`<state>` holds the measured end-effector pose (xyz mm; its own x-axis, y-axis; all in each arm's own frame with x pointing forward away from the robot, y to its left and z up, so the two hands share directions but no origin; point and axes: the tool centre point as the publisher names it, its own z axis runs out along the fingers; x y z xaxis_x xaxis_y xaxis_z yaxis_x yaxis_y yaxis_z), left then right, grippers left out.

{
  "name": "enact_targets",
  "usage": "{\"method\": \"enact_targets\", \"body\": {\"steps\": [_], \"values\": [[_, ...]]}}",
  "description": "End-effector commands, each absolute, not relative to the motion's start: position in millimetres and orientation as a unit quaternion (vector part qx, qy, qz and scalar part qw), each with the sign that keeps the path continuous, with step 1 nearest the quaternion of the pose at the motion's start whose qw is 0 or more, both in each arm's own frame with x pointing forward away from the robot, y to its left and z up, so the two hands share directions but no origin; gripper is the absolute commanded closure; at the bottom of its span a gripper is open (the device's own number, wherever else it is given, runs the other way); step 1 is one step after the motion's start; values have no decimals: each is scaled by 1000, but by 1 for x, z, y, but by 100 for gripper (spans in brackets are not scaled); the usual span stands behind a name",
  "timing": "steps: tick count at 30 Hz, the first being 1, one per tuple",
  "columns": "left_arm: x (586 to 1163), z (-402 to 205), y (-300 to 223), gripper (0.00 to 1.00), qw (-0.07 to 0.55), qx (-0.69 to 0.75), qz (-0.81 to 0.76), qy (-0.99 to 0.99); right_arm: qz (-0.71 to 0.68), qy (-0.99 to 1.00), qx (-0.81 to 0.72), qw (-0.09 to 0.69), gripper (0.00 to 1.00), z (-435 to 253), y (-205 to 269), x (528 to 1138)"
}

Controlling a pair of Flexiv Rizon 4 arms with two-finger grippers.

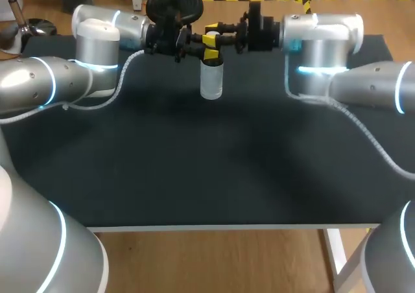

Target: Unscrew the bottle cap

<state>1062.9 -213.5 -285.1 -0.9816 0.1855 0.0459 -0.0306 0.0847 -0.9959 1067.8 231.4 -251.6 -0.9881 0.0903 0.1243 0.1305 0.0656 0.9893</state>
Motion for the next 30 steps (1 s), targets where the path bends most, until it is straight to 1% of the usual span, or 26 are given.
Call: {"method": "enact_targets", "body": {"steps": [1,5,20,25,30], "values": [[1064,-283,-213,100,81,-54,675,-732,-680,-714,49,159,100,-258,232,1073],[1064,-283,-213,100,81,-54,675,-732,-676,-702,88,204,100,-258,233,1071],[1064,-283,-213,100,81,-54,675,-732,-672,-631,207,328,100,-252,222,1051],[1064,-283,-213,100,81,-54,675,-732,-655,-630,227,350,100,-249,223,1046],[1064,-283,-213,100,81,-54,675,-732,-659,-635,228,333,100,-243,224,1050]]}}
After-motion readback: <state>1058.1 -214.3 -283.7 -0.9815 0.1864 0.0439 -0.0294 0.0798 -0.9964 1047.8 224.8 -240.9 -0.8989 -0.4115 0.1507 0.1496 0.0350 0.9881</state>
